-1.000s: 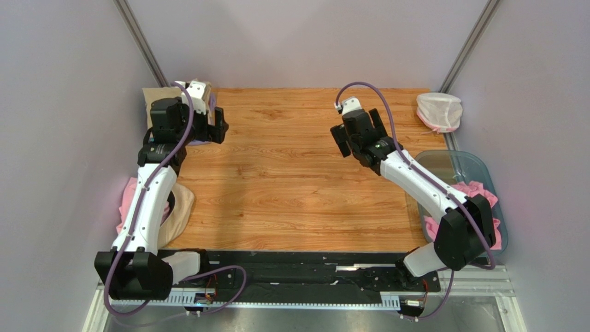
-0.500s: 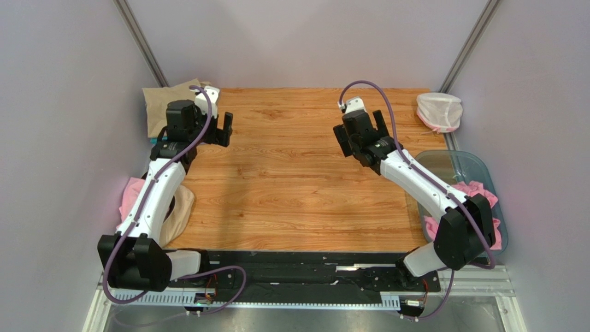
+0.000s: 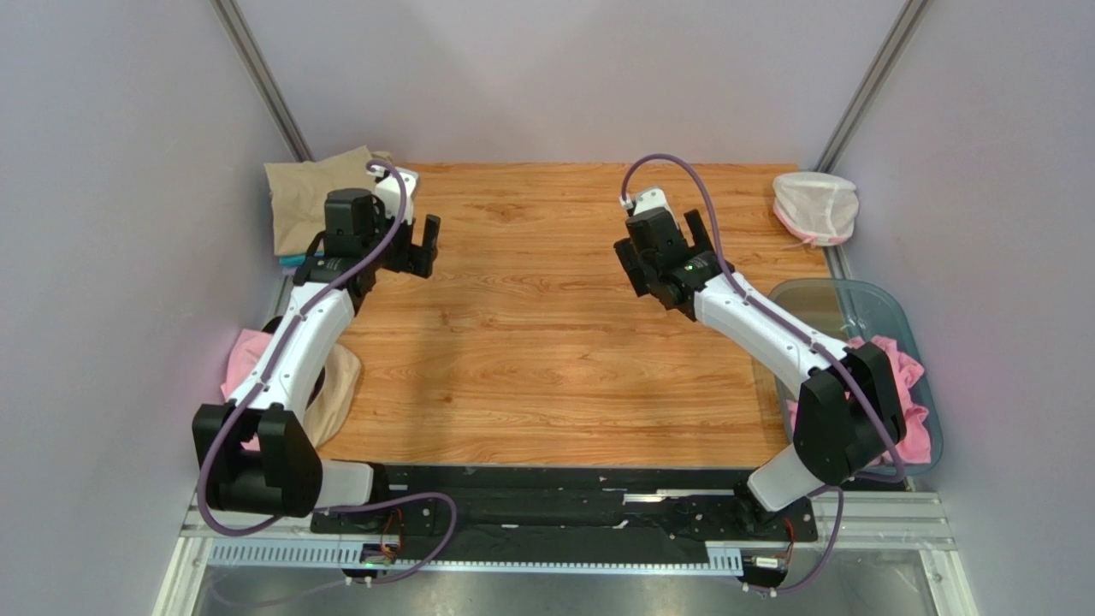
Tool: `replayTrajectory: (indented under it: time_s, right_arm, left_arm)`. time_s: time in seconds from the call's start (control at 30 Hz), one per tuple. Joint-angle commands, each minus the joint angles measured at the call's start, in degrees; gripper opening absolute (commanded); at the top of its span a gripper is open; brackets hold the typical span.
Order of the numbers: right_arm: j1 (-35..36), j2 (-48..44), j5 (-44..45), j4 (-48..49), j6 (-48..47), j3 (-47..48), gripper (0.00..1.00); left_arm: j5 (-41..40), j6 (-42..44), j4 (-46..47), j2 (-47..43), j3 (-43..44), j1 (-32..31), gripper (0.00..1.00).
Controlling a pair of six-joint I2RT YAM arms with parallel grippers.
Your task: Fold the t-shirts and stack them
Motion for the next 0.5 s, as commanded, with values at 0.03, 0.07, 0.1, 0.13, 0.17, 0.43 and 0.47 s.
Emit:
replayTrajectory:
  time_s: [0.03,0.07,0.1,0.13,0.17,0.43,0.47]
  right_arm:
    - [-0.1,-0.6,1.6,2.7,-0.6,0.0,1.00]
    - [-0.1,-0.6,1.7,3.1,-0.7,-0.3,1.00]
    - [0.0,-0.5,1.7,3.8,-0.9,-0.7,1.00]
    - [-0.1,-0.3,1.7,4.1,-1.1,-0.9,1.00]
    - [-0.1,-0.1,1.9,4.8,-1.5,-1.2,1.00]
    - [-0.1,1.2,2.2,5.5,-2.0,-1.7,1.00]
    - [-0.1,1.3,2.0,5.6,-2.1,-1.8,1.00]
  left_arm:
    - [0.3,-0.2,2.2,-0.7,1.5,-0.9,0.99]
    - [0.3,-0.4,2.4,-1.1,1.5,-1.0,0.99]
    - [0.3,-0.4,2.9,-1.2,1.5,-1.1,0.99]
    - [0.1,-0.6,3.0,-1.3,1.6,-1.4,0.99]
    - [0.0,-0.6,3.0,-1.5,1.6,-1.5,0.99]
    - [-2.0,-0.5,1.8,-2.5,3.0,-5.0,0.99]
    - [-2.2,-0.4,1.8,-2.8,3.1,-5.3,0.99]
